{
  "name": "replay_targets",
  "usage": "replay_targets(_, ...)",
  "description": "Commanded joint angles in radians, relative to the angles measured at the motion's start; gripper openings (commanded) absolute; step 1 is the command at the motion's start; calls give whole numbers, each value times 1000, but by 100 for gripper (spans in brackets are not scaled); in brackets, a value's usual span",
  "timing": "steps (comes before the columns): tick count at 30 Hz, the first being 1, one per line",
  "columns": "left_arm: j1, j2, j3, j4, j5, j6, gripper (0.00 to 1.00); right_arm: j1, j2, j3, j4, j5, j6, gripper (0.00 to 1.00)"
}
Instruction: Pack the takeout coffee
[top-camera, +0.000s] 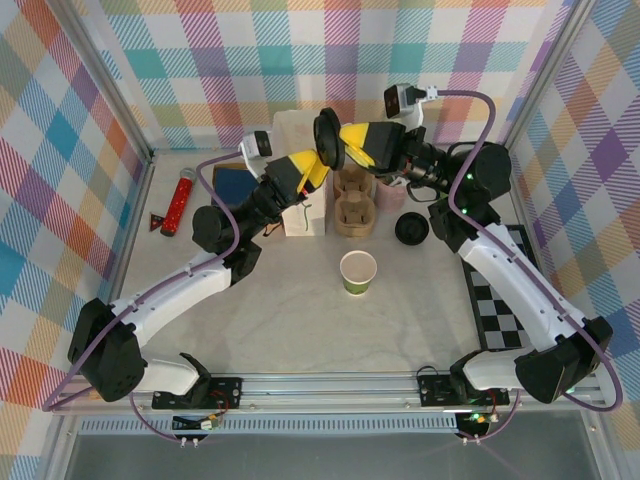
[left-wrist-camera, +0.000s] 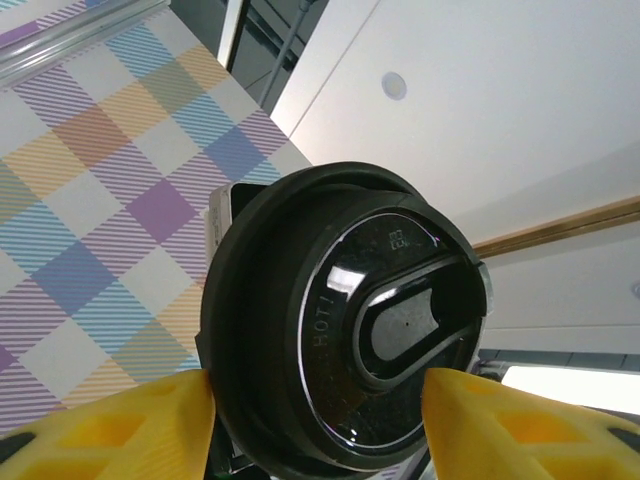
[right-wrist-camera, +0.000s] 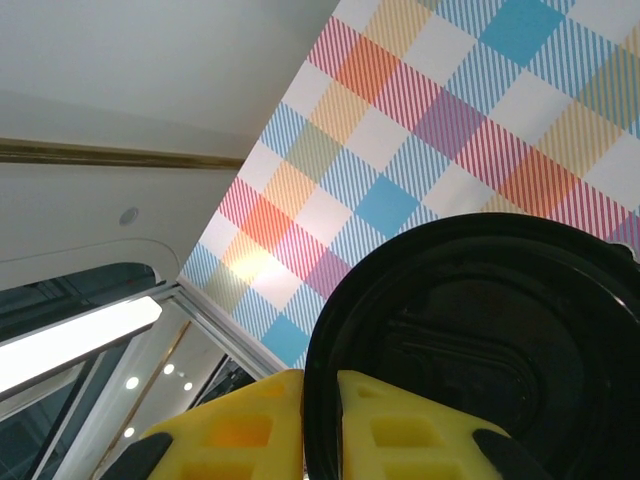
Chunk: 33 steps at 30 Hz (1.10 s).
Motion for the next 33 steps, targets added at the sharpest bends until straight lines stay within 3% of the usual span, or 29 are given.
replay_targets(1, -12, -15, 6, 90, -12, 3, 52, 6, -9, -21, 23, 15, -6, 15)
replay_targets(15, -12, -24, -7, 93, -23, 3, 37, 6, -17, -50, 12, 48, -16, 15)
replay_targets(33, -12, -32, -26, 92, -44, 3, 30, 3, -123, -93, -278, 147, -198, 24)
